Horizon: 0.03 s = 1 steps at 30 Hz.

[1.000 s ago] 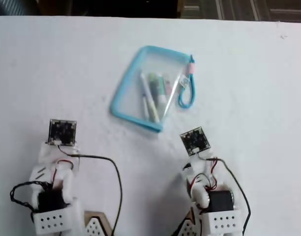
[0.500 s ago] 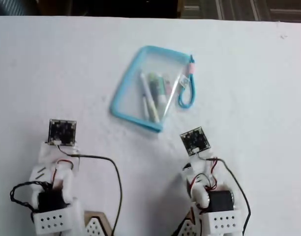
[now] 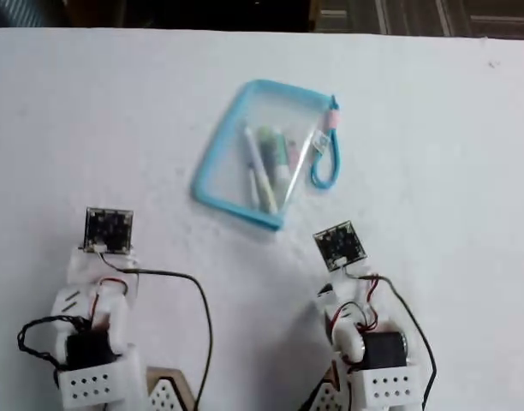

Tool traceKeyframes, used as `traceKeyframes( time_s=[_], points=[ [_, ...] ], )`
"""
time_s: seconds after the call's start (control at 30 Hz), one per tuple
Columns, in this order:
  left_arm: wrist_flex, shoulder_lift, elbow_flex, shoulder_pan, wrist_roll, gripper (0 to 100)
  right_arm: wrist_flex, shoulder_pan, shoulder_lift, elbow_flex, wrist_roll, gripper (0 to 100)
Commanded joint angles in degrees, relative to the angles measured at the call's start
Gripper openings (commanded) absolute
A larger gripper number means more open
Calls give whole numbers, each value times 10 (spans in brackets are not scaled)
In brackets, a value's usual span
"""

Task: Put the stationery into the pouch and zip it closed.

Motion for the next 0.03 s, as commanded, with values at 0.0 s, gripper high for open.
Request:
traceKeyframes(
  time_s=[0.0],
  points=[
    [-5,-1,-2,-2,-1,24,2,5,-5,5,3,113]
  ],
)
